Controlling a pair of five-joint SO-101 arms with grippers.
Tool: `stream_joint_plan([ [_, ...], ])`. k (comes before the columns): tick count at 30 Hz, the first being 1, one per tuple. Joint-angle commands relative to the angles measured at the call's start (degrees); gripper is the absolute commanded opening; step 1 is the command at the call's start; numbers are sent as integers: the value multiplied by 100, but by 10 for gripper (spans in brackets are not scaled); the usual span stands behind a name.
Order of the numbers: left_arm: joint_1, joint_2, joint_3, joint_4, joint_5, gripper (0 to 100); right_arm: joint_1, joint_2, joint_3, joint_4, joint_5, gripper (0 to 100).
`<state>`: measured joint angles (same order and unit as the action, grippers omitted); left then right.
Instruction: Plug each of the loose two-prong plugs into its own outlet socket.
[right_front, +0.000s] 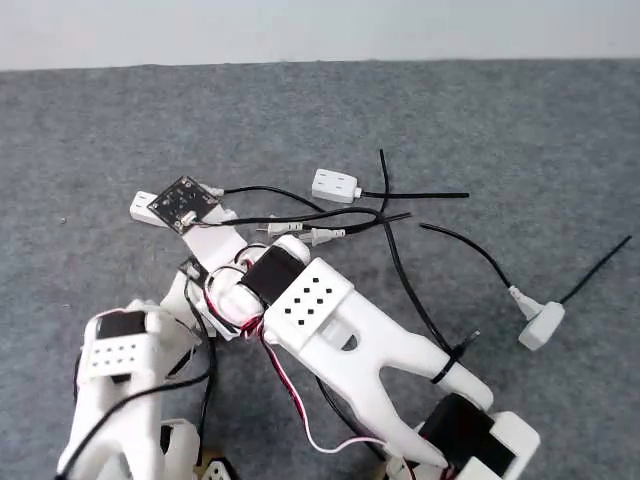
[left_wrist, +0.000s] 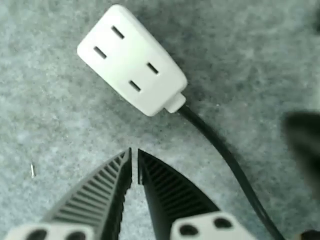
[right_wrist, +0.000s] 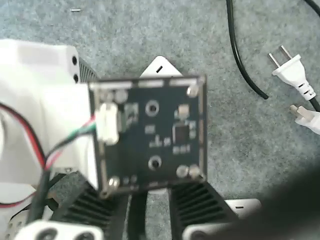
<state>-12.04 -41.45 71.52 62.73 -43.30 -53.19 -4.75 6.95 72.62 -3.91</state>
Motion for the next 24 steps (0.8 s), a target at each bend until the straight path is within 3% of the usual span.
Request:
stream_joint_plan([
  [1, 88, -519, 110, -18, -123, 9, 4, -321, -105, 13, 62, 9],
  [10, 193, -1213, 470, 53, -123, 9, 13, -286, -70, -180, -26, 9],
  [14, 255, -1679, 637, 114, -26, 10, 84, -286, -70, -347, -545, 9],
  [19, -651, -2576, 822, -677, 2040, 11, 400, -286, 123, -901, -1459, 9],
  [24, -2101, -3314, 804, -1257, 3376, 12, 418, -286, 1380, -2949, -1565, 9],
])
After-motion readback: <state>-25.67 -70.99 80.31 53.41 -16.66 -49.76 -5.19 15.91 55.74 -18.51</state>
